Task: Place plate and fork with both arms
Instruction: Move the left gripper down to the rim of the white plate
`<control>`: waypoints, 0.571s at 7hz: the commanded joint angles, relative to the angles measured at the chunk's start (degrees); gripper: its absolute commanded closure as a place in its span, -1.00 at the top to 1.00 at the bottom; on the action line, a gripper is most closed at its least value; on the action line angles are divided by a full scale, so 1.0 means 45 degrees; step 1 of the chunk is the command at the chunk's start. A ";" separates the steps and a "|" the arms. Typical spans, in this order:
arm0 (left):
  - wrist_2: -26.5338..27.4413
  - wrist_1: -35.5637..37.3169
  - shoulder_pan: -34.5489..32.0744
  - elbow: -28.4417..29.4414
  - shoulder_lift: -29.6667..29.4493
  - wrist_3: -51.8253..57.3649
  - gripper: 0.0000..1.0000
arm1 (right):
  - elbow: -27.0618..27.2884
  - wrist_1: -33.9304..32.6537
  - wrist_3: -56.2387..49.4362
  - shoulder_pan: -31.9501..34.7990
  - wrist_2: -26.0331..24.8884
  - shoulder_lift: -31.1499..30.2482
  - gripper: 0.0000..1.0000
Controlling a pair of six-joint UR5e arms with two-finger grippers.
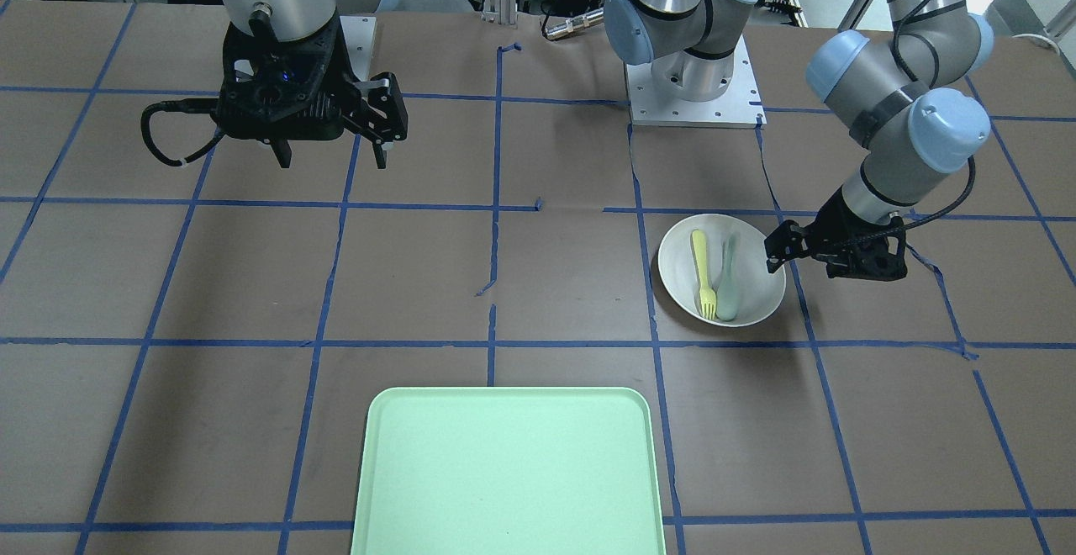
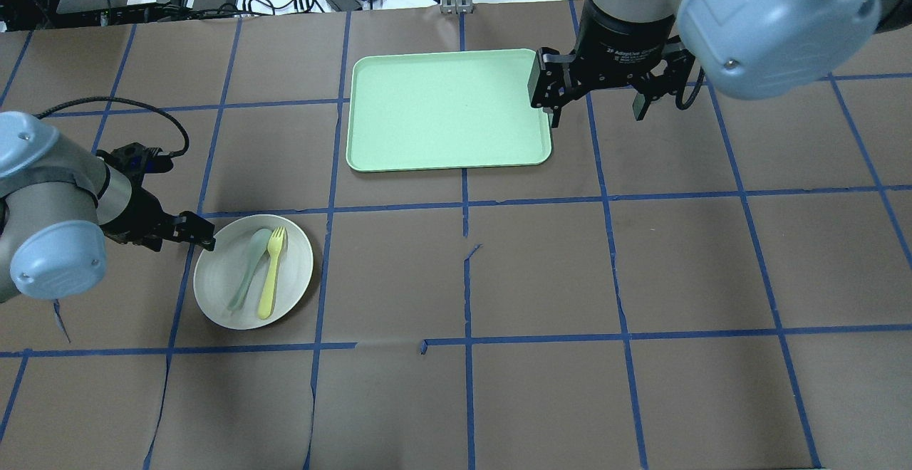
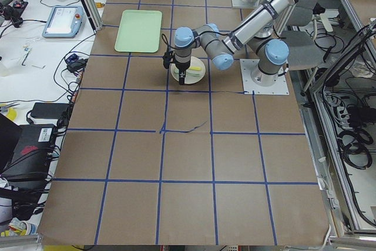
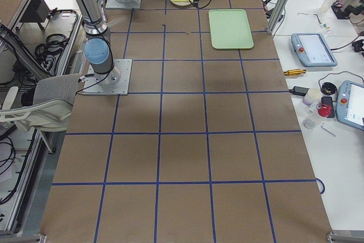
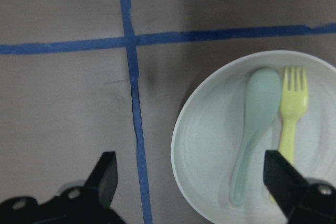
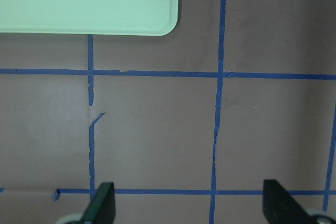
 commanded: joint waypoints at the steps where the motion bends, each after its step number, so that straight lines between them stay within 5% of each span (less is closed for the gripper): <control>1: -0.0013 0.0833 0.0184 -0.0809 -0.0496 -0.0384 0.40 | 0.0030 -0.0003 0.0001 0.0038 0.0007 -0.0001 1.00; 3: 0.0007 0.0794 0.0185 -0.0830 -0.0615 -0.0330 -0.61 | 0.0010 -0.0003 0.0001 0.0039 0.0007 -0.0001 1.00; 4: 0.0046 0.0774 0.0185 -0.0752 -0.0615 -0.0330 -0.89 | 0.0010 -0.0003 0.0020 0.0039 0.0007 -0.0001 1.00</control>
